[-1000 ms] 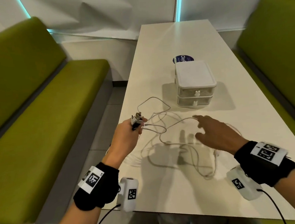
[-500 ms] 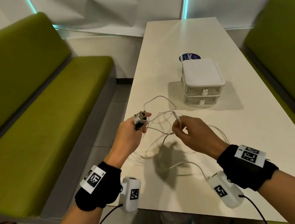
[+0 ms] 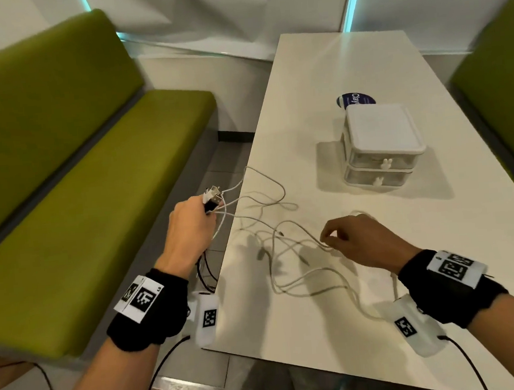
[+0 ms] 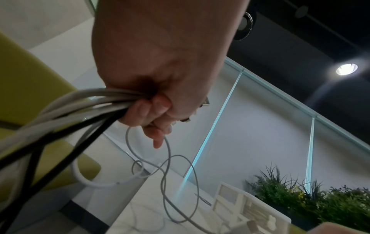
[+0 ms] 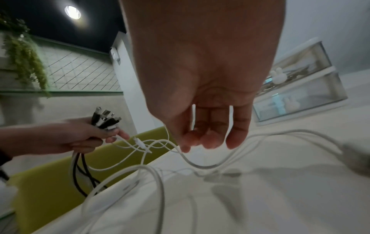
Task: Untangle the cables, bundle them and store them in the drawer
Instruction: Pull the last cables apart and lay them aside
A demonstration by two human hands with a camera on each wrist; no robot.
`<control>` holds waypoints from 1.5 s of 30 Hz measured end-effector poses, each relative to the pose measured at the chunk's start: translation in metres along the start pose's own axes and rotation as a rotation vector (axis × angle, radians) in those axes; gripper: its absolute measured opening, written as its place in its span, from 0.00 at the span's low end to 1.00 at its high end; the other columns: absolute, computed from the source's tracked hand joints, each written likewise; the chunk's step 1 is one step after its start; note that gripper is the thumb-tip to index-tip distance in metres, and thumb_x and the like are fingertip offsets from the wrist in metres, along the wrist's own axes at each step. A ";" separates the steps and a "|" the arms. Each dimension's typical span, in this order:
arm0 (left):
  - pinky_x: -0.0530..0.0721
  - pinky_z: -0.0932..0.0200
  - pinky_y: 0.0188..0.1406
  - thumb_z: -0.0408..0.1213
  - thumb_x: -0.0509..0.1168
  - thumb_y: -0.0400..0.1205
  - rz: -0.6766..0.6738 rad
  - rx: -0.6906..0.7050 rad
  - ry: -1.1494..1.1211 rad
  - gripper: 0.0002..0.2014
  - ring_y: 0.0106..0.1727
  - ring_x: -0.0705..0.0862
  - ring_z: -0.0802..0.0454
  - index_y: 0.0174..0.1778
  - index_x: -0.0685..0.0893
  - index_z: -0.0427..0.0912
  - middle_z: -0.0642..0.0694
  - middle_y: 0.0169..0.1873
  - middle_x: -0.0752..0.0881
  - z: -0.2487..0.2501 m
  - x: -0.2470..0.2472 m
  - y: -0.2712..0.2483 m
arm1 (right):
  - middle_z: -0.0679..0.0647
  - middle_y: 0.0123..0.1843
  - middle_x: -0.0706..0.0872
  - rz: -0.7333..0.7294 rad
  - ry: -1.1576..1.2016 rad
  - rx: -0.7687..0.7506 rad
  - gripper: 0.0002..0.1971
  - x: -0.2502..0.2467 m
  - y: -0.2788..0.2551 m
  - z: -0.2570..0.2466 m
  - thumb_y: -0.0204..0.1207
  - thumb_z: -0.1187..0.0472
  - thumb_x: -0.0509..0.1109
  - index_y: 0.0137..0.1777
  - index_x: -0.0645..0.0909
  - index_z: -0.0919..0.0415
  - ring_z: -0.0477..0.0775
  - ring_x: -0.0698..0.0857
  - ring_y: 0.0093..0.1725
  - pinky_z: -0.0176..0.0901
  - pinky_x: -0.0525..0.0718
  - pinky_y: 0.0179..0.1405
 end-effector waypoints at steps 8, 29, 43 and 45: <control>0.69 0.50 0.36 0.28 0.58 0.84 0.098 -0.061 0.236 0.09 0.36 0.72 0.41 0.43 0.82 0.35 0.35 0.37 0.82 -0.015 -0.020 0.008 | 0.44 0.38 0.76 -0.184 -0.122 0.053 0.18 0.026 -0.001 0.005 0.79 0.49 0.69 0.67 0.75 0.47 0.52 0.78 0.45 0.40 0.74 0.46; 0.81 0.43 0.44 0.27 0.61 0.82 0.145 -0.299 0.232 0.07 0.48 0.82 0.29 0.48 0.82 0.26 0.26 0.46 0.85 -0.072 -0.033 0.025 | 0.50 0.45 0.84 -0.040 -0.249 0.183 0.09 0.012 -0.007 0.023 0.80 0.48 0.66 0.43 0.73 0.51 0.55 0.82 0.46 0.46 0.77 0.40; 0.77 0.48 0.39 0.29 0.63 0.82 0.101 -0.195 0.125 0.06 0.41 0.81 0.36 0.45 0.83 0.29 0.30 0.44 0.86 -0.043 -0.021 0.011 | 0.57 0.54 0.84 0.012 -0.463 0.201 0.16 0.009 -0.019 -0.003 0.82 0.56 0.60 0.67 0.68 0.60 0.62 0.83 0.48 0.45 0.71 0.37; 0.82 0.48 0.38 0.31 0.65 0.81 0.037 -0.124 0.116 0.07 0.42 0.84 0.37 0.49 0.87 0.34 0.35 0.43 0.88 -0.026 -0.004 0.006 | 0.58 0.56 0.84 0.045 -0.384 0.100 0.21 0.012 -0.015 -0.031 0.81 0.57 0.61 0.72 0.65 0.57 0.64 0.84 0.53 0.46 0.74 0.39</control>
Point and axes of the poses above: each hand's wrist, its own y-axis towards the middle knuckle, its own x-axis out of the palm, z = x × y, the point moved 5 cm from there along y, towards the middle knuckle
